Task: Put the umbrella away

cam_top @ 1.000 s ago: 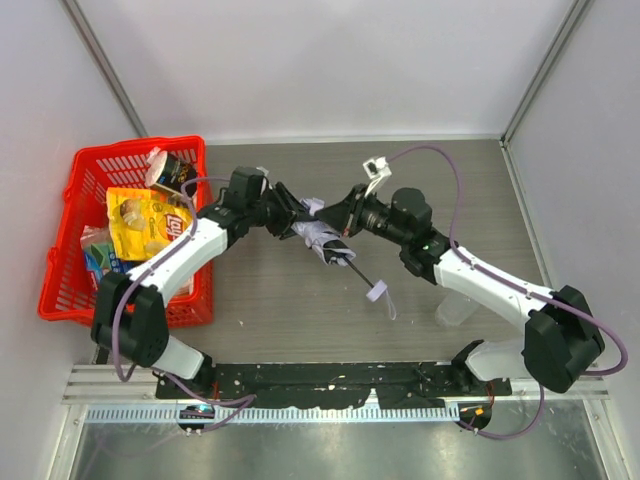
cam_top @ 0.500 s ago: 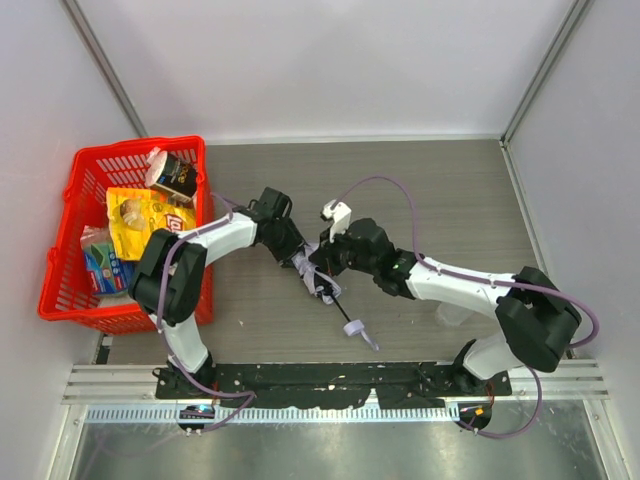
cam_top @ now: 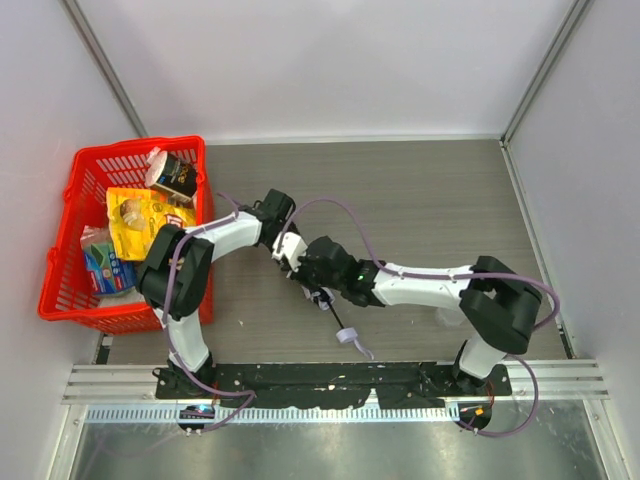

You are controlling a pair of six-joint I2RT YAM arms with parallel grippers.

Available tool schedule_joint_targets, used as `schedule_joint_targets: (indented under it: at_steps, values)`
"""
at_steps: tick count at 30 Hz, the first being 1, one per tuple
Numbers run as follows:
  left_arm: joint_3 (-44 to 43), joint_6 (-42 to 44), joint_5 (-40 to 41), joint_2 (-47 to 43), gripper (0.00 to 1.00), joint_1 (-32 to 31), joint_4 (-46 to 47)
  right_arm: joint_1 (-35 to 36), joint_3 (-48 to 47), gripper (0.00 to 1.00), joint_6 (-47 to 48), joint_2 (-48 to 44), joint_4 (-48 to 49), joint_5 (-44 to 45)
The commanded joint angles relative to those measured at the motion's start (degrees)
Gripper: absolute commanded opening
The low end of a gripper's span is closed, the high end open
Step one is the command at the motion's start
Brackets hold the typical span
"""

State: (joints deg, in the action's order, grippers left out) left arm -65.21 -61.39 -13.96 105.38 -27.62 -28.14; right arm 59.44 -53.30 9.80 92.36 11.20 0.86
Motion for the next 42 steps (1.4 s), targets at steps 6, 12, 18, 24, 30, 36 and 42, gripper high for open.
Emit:
schedule_joint_targets:
  at_steps: [6,12,18,24,30,36,42]
  values:
    - [-0.44,3.11,4.82,5.53,0.0,-1.04,4.41,5.95,-8.84,0.01,8.66,5.55,2.6,-3.15]
    - [0.52,4.52,5.0,6.16,0.0,-2.35,7.91,5.95,-10.42,0.01,9.44,8.36,-1.27,-2.8]
    - [-2.29,11.29,5.43,5.44,0.0,-3.59,8.02,5.42,-11.66,0.01,11.73,11.88,-8.47,-2.71]
    - [-4.4,11.3,2.17,8.08,0.0,-2.88,4.07,6.03,-11.13,0.01,14.71,16.62,-8.57,3.87]
    - [-3.26,10.5,-3.35,7.73,0.0,-1.39,3.01,9.12,-11.3,0.01,17.71,20.22,-6.64,23.29]
    - [-1.5,11.99,-7.39,3.96,0.0,-0.95,2.57,9.03,-13.75,0.01,17.8,23.82,-10.04,24.19]
    - [-2.29,12.6,-6.16,2.19,0.0,-1.39,0.55,8.41,-19.91,0.04,14.55,29.19,-23.76,20.25]
